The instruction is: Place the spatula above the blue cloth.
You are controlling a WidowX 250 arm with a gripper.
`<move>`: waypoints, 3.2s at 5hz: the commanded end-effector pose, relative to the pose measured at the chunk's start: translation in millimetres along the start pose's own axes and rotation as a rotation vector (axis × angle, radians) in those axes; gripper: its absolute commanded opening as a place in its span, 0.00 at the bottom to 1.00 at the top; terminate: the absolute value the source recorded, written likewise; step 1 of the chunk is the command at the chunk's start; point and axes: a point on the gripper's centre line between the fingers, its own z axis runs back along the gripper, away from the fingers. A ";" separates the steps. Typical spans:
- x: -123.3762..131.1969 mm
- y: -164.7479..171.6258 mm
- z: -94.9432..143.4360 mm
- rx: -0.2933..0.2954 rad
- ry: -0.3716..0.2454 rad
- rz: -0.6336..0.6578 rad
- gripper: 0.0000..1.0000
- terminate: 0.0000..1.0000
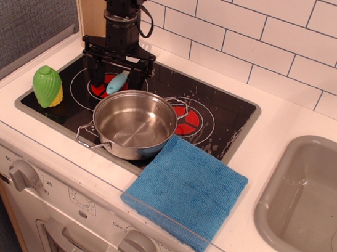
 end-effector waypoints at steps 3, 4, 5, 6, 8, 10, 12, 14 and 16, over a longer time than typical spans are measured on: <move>-4.1 -3.6 60.0 0.060 -0.133 -0.055 0.00 0.00; 3.1 -36.4 90.6 0.058 -0.210 -0.118 0.00 0.00; 7.2 -89.3 96.6 0.037 -0.239 -0.241 0.00 0.00; 0.8 -140.2 86.9 0.009 -0.226 -0.367 0.00 0.00; -29.1 -202.0 49.5 -0.006 -0.116 -0.364 0.00 0.00; -46.5 -199.0 17.7 -0.034 -0.026 -0.284 0.00 0.00; -55.8 -189.5 25.4 -0.046 -0.065 -0.277 0.00 0.00; -57.3 -177.5 30.8 -0.039 -0.069 -0.266 0.00 0.00; -46.3 -166.2 39.2 -0.038 -0.121 -0.246 0.00 0.00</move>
